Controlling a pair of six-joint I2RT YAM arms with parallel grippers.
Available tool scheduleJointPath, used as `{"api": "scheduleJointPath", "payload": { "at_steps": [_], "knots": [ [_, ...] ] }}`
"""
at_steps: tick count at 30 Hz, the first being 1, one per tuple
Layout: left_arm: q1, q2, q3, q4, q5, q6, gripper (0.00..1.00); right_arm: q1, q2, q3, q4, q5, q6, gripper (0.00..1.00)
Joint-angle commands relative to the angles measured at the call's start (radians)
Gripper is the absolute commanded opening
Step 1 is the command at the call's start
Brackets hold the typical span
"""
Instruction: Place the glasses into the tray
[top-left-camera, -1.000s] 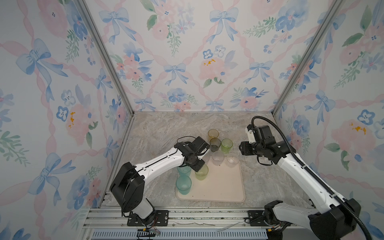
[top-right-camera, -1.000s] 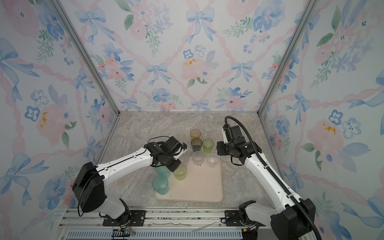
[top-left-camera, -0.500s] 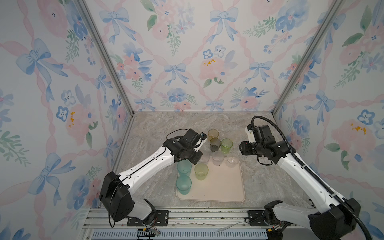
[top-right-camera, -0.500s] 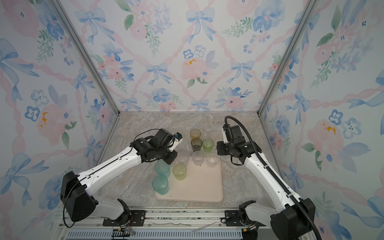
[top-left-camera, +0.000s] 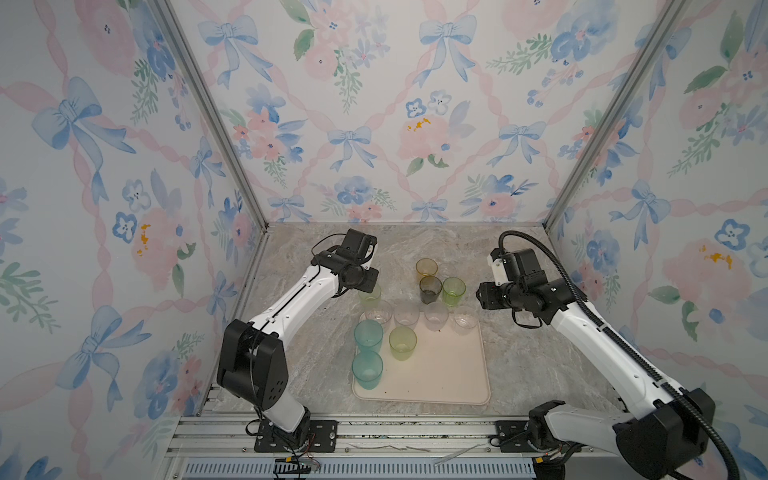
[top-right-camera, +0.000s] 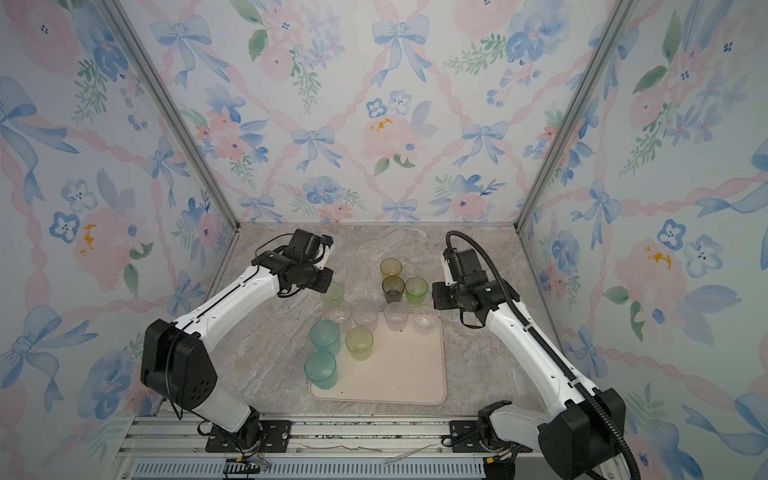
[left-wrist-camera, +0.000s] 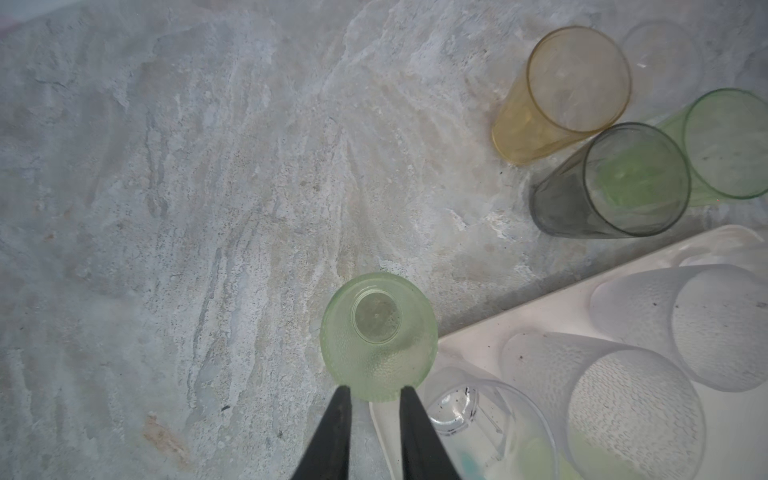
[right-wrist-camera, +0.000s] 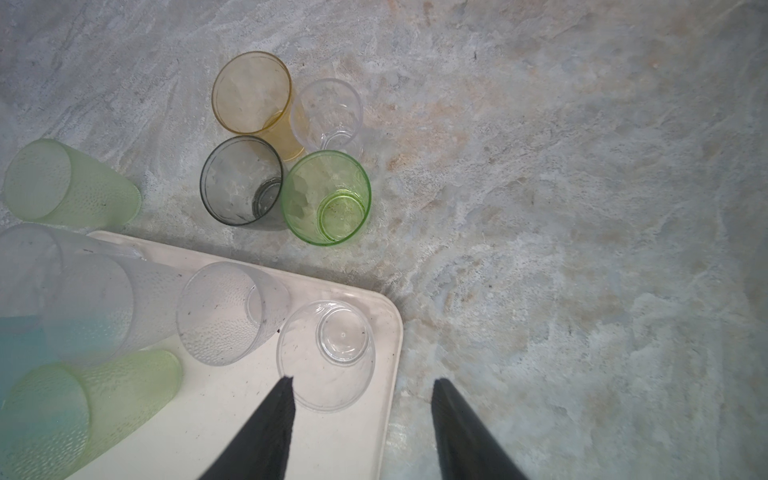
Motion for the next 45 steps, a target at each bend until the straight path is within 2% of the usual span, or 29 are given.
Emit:
{"api": "scheduleJointPath", "payload": {
  "at_steps": [1, 26, 38, 45],
  "knots": [
    [0.016, 0.039, 0.022, -0.008, 0.009, -0.004, 0.24, -0.003, 0.017, 0.021, 0.008, 0.000, -0.014, 0.56],
    [0.084, 0.124, 0.027, 0.025, 0.006, -0.003, 0.25, -0.014, 0.129, 0.040, 0.046, -0.026, -0.024, 0.57],
    [0.085, 0.186, 0.035, 0.031, 0.024, 0.005, 0.22, -0.022, 0.149, 0.046, 0.049, -0.029, -0.026, 0.57],
    [0.087, 0.210, 0.037, 0.029, 0.010, 0.010, 0.17, -0.022, 0.159, 0.045, 0.049, -0.029, -0.026, 0.57]
  ]
}}
